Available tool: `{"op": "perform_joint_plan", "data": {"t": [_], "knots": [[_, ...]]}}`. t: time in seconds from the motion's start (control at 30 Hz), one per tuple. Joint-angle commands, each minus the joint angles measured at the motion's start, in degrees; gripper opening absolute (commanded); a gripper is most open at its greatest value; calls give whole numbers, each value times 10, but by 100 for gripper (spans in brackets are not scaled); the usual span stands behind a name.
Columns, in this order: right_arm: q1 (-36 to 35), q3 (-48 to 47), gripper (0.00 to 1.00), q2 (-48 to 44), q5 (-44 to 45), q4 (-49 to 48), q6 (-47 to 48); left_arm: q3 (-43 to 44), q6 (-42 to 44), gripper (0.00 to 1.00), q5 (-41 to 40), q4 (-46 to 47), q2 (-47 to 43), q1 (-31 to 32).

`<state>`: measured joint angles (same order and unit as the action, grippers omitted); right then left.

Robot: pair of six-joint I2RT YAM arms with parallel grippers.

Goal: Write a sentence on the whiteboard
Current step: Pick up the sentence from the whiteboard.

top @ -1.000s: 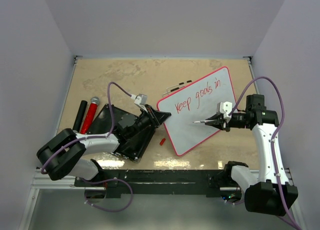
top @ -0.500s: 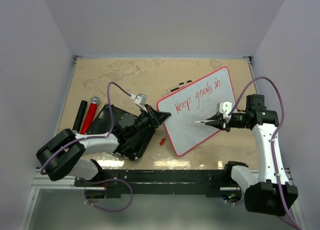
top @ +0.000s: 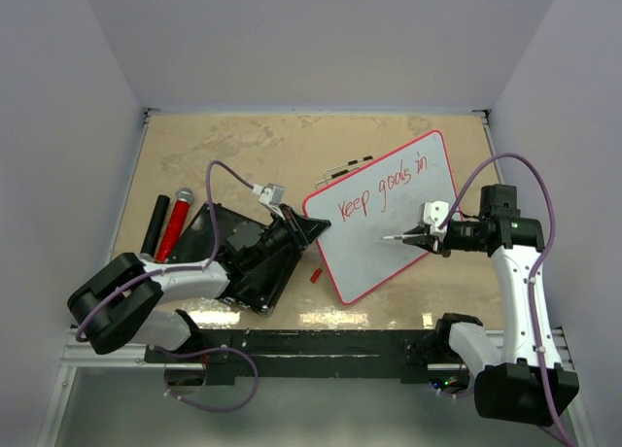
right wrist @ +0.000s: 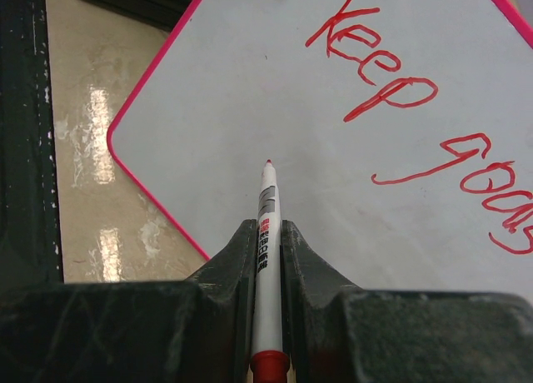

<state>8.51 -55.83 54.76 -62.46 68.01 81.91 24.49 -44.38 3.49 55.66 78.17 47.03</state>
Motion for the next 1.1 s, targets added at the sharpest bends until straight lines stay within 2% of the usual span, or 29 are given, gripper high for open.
{"op": "perform_joint_plan", "data": {"t": [0.0,0.6,0.8,0.9,0.93,1.07], "knots": [[-3,-16,0,-8,-2,-5,0,-8,35,0,23,-13,-14,3],[-3,-43,0,-18,16,-8,-20,-19,29,0,26,-29,-46,2],[-2,-67,0,-30,-20,-71,-118,-20,38,0,15,-57,-63,3],[-2,-88,0,-22,-28,-118,-204,-19,44,0,13,-64,-67,2],[-2,-101,0,-16,-30,-161,-273,-16,48,0,12,-67,-67,2],[-2,-135,0,0,-63,-206,-364,-11,66,0,7,-78,-71,2]]}}
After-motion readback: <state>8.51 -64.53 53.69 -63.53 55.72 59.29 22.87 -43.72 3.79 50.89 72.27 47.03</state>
